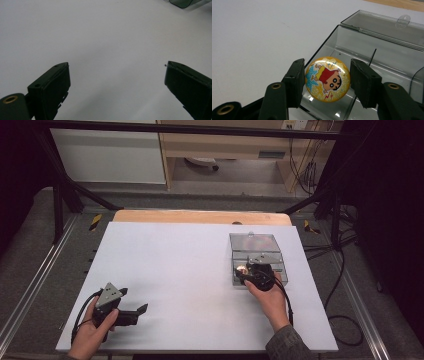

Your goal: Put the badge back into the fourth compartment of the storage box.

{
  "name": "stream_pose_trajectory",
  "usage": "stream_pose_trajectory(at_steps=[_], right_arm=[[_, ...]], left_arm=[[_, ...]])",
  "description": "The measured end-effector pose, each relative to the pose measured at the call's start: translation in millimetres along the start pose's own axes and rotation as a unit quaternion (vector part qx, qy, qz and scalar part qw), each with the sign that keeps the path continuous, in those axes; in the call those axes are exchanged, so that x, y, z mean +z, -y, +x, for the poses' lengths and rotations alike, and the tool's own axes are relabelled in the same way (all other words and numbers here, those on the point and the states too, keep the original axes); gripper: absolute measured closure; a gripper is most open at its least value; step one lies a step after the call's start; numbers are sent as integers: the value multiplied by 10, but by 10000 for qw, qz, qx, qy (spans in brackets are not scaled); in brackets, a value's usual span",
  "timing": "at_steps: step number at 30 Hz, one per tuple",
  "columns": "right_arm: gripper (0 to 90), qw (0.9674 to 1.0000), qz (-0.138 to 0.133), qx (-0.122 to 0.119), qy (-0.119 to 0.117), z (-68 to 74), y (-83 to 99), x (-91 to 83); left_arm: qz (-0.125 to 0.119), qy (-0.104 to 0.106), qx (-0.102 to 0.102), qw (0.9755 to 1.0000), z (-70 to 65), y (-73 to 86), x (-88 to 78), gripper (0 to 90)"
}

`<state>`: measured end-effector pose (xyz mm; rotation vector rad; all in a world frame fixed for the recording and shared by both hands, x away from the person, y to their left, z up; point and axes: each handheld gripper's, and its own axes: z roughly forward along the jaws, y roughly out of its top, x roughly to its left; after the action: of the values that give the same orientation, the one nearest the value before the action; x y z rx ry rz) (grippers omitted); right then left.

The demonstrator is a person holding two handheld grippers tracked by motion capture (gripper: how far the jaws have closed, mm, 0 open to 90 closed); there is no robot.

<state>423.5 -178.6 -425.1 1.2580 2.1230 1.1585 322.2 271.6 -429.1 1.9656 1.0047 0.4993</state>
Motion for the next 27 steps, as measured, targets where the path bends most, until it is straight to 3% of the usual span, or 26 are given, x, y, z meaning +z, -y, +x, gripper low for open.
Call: stream_pose_trajectory(at_steps=[16,27], right_arm=[[433,10000,-89,21,1,-2,-11,-18],[355,9998,-209,66,-17,-1,-22,-29]], left_arm=[[-7,-8,4,10000,0,0,-1,64],[-8,-9,21,10000,0,-1,-1,64]])
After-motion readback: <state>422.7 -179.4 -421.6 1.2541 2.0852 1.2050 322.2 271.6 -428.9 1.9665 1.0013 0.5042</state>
